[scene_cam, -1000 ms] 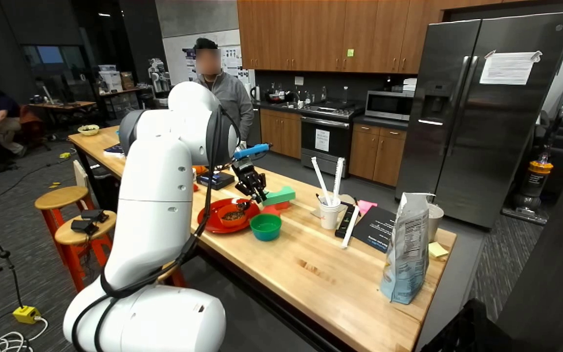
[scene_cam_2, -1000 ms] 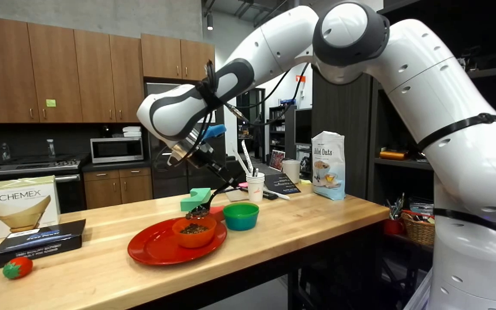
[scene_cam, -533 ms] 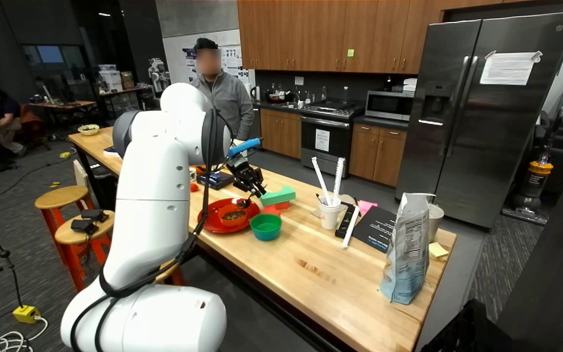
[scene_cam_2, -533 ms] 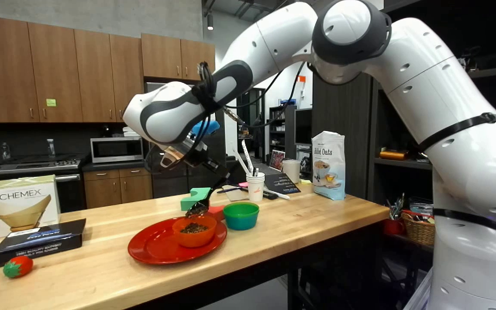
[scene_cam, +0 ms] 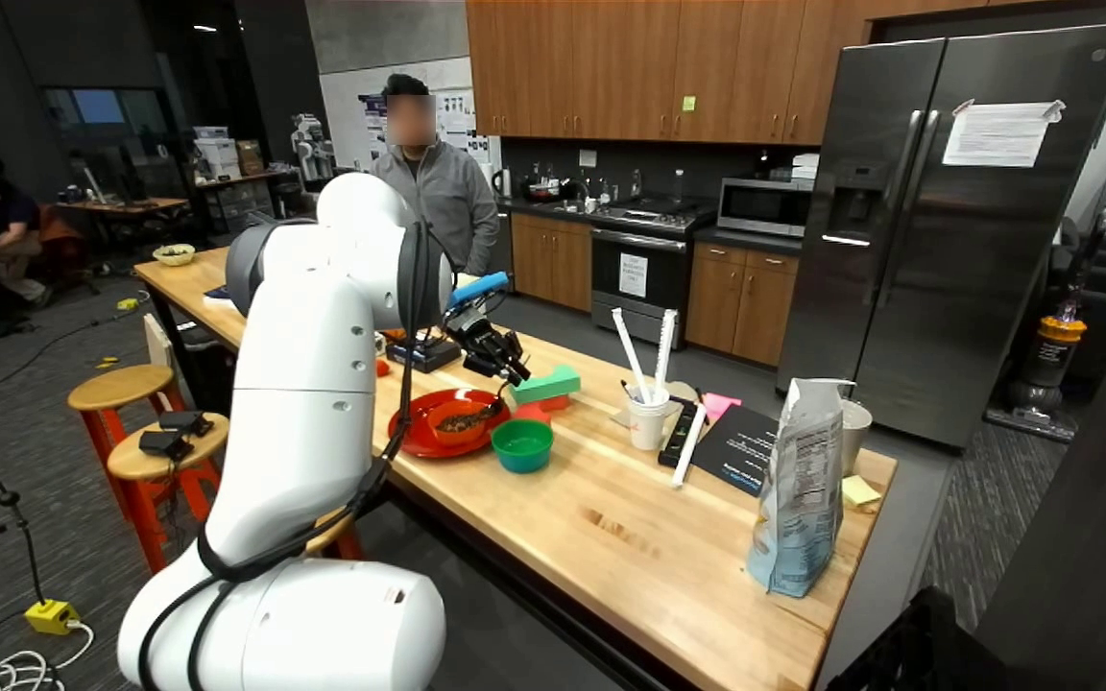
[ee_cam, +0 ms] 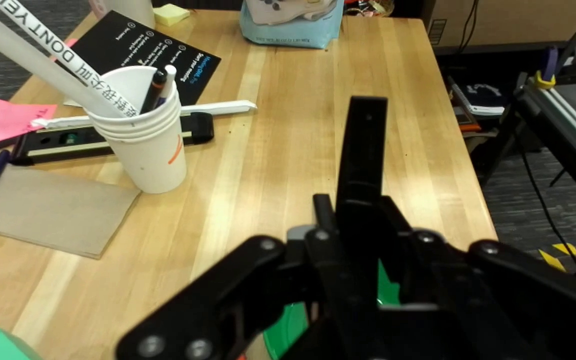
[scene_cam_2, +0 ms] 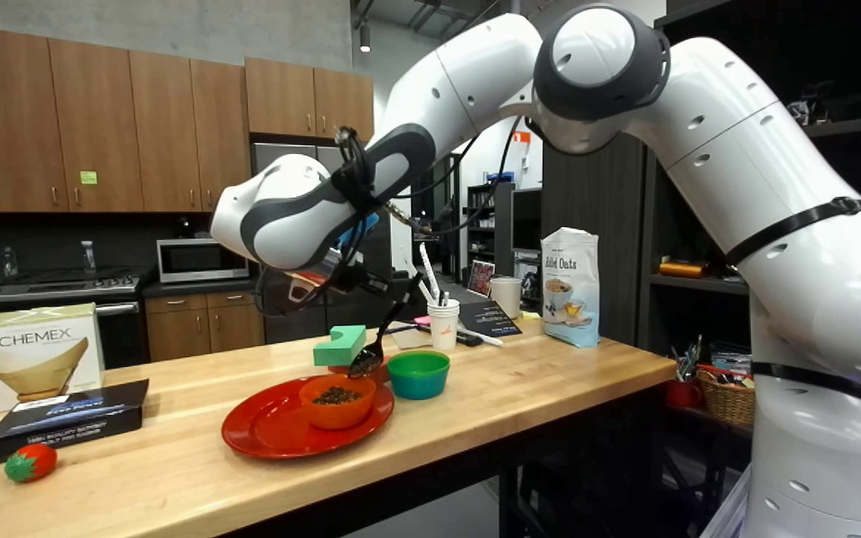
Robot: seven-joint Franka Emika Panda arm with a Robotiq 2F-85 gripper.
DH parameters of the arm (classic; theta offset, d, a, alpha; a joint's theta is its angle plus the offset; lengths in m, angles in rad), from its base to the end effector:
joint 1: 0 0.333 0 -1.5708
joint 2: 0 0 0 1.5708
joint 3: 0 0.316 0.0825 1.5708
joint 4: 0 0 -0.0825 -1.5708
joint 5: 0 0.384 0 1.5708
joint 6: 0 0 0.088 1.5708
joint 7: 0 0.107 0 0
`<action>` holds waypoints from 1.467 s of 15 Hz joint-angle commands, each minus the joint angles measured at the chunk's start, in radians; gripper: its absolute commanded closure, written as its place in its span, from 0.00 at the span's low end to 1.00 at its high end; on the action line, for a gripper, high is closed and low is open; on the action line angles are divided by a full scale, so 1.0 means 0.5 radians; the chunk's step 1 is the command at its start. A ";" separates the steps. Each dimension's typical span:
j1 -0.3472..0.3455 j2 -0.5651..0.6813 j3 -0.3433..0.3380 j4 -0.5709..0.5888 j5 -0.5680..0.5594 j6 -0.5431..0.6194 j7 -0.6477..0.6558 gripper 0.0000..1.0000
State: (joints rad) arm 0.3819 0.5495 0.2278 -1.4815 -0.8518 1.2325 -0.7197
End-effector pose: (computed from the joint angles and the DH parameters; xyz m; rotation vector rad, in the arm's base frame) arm 0.5753 0.2530 0.3602 1.7272 1.4505 -0.9702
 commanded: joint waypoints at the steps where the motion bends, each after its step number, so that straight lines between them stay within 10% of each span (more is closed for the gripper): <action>1: -0.002 0.059 0.022 0.082 -0.072 -0.084 -0.085 0.94; 22: 0.217 0.428 0.010 0.540 -0.506 -0.519 -0.528 0.94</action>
State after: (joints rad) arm 0.4742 0.7377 0.2437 -1.2552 -1.0572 1.0110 -0.9188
